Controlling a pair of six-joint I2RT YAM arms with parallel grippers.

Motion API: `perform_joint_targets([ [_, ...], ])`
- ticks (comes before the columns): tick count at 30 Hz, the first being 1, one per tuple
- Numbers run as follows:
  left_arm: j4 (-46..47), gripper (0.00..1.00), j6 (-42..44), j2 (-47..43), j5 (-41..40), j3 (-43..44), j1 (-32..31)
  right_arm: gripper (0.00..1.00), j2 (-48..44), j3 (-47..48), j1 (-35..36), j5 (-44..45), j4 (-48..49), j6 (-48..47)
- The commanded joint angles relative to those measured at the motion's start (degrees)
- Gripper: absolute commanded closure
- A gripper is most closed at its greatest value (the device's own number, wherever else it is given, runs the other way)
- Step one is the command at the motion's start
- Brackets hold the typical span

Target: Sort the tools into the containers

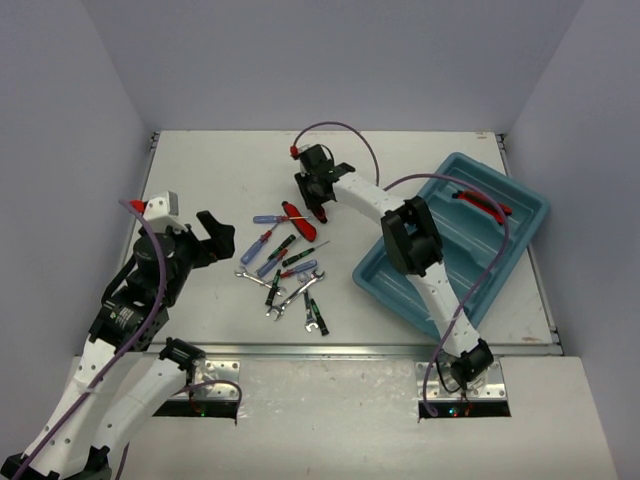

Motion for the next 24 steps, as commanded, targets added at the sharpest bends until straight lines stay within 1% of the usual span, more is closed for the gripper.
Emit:
perform_joint_targets([
  [1, 2.7, 0.0, 0.0, -0.6, 0.7, -0.2, 0.3, 0.93, -10.2, -2.8, -0.2, -0.5, 7.5, -8.5],
  [4, 2.7, 0.0, 0.0, -0.9, 0.8, -0.3, 0.2, 0.96, -15.4, -3.9, -0.8, -2.1, 11.1, -14.3],
  [6, 2.7, 0.0, 0.0, -1.3, 0.8, -0.3, 0.2, 0.97, -20.0, -5.7, -2.2, -2.5, 13.3, -18.6],
  [8, 2.7, 0.0, 0.0, -1.6, 0.9, -0.3, 0.1, 0.99, -24.2, -10.8, -4.2, -4.2, 14.7, -23.1],
  [9, 2.7, 0.0, 0.0, -1.9, 1.0, -0.3, 0.1, 0.99, -26.5, -14.0, -5.4, -5.2, 15.0, -28.9],
  [11, 2.8, 0.0, 0.1, -2.1, 1.2, -0.3, 0.1, 1.0, -30.9, -17.8, -7.5, -5.2, 15.7, -34.5],
  [12, 2.9, 0.0, 0.1, -2.6, 1.5, -0.3, 0.0, 1.0, -35.8, -26.4, -9.9, -3.3, 18.2, -44.7],
  [13, 3.0, 0.0, 0.1, -2.8, 1.5, -0.4, 0.0, 1.0, -36.2, -31.3, -10.1, -1.4, 20.6, -45.5],
  [14, 3.1, 0.0, 0.3, -2.9, 1.9, -0.4, 0.0, 1.0, -40.4, -35.8, -13.1, -0.6, 25.9, -52.3],
  [15, 3.4, 0.0, 0.4, -2.9, 2.2, -0.5, 0.1, 1.0, -43.8, -44.7, -15.9, -1.3, 30.2, -56.8],
  [16, 3.5, 0.0, 0.4, -2.8, 2.5, -0.5, 0.1, 1.0, -46.5, -50.6, -18.3, -1.6, 33.6, -60.2],
  [17, 3.5, 0.0, 0.6, -2.5, 2.9, -0.5, 0.1, 1.0, -49.0, -53.3, -21.1, -1.1, 36.9, -61.6],
  [20, 3.7, 0.0, 0.8, -1.8, 4.0, -0.4, 0.1, 1.0, -53.5, -61.0, -27.4, 2.5, 42.2, -62.7],
  [21, 3.7, 0.0, 0.9, -1.7, 4.3, -0.4, 0.0, 1.0, -54.6, -63.1, -29.7, 5.0, 45.2, -63.3],
  [22, 3.7, 0.0, 0.9, -1.8, 4.9, -0.4, -0.3, 1.0, -55.8, -65.8, -33.0, 7.6, 50.2, -63.4],
  [24, 3.7, 0.0, 0.9, -2.4, 5.0, -0.4, -0.5, 1.0, -56.6, -69.7, -35.2, 9.0, 52.4, -64.4],
])
